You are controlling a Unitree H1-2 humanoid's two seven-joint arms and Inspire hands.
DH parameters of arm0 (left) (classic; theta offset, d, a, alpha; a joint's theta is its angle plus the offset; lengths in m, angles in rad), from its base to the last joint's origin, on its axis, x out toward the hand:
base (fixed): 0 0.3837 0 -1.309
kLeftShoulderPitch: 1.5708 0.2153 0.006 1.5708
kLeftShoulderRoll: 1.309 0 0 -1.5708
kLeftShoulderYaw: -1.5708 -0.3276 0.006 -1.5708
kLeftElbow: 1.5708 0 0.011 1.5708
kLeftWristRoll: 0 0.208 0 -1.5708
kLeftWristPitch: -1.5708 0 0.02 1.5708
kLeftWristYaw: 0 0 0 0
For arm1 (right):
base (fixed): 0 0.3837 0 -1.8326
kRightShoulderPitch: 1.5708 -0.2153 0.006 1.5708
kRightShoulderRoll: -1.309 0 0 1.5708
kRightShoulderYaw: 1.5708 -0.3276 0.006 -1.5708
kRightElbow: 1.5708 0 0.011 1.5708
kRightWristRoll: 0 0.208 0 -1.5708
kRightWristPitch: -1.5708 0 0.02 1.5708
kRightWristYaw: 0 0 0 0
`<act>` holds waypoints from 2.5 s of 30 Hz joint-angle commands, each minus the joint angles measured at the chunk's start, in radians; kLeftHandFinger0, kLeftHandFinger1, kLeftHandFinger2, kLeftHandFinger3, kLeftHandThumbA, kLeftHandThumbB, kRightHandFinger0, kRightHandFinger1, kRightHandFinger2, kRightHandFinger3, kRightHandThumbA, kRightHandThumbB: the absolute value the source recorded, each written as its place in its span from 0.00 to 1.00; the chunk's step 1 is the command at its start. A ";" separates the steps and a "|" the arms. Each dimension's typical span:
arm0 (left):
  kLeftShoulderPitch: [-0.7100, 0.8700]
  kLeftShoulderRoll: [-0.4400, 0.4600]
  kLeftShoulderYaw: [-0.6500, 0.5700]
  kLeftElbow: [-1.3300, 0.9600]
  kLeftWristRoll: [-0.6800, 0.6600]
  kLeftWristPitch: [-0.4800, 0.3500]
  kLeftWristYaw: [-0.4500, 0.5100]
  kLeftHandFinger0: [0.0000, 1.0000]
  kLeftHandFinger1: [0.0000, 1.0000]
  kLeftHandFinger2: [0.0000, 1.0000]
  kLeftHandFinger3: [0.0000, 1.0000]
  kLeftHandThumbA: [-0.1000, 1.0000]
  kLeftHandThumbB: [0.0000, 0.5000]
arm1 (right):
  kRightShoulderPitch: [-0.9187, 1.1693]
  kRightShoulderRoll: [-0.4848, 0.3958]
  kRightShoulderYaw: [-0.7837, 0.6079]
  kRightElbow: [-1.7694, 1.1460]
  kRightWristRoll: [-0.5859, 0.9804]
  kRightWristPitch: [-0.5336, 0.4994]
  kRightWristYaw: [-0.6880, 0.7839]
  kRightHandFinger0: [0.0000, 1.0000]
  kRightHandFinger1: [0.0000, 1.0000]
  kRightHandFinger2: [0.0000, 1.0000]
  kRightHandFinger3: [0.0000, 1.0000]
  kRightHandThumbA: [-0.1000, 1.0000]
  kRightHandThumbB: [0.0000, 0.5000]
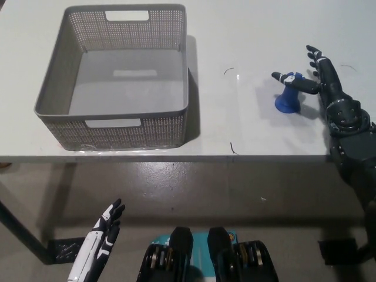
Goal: Use the right hand to pick up a chess pieces and put it into a container on the left hand side
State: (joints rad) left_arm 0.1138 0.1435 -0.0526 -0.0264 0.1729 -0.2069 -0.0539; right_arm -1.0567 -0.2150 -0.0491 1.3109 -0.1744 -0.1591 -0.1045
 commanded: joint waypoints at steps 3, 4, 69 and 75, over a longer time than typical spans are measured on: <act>-0.008 0.013 -0.006 -0.021 -0.001 -0.027 -0.008 1.00 1.00 1.00 1.00 1.00 0.34 | -0.040 0.003 0.015 0.025 0.026 -0.047 0.003 1.00 1.00 1.00 1.00 0.98 0.96; -0.007 0.013 -0.007 -0.020 -0.003 -0.030 -0.009 1.00 1.00 1.00 1.00 1.00 0.34 | -0.038 0.004 0.017 0.029 0.026 -0.050 0.004 1.00 1.00 1.00 1.00 0.98 0.96; -0.075 0.029 0.004 -0.011 -0.029 -0.027 -0.044 1.00 0.94 0.89 1.00 1.00 0.21 | -0.173 0.095 -0.016 -0.258 0.088 -0.145 -0.221 0.00 0.32 0.72 0.75 0.00 0.29; -0.088 0.028 0.003 0.002 -0.025 -0.034 -0.041 1.00 0.99 0.98 1.00 1.00 0.22 | -0.211 0.155 0.016 -0.393 0.066 -0.071 -0.228 0.00 0.34 0.72 0.76 0.00 0.24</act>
State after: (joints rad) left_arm 0.0467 0.1568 -0.0504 -0.0217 0.1558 -0.2157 -0.0925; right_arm -1.1705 -0.0887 -0.0539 1.0003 -0.0787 -0.2573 -0.3093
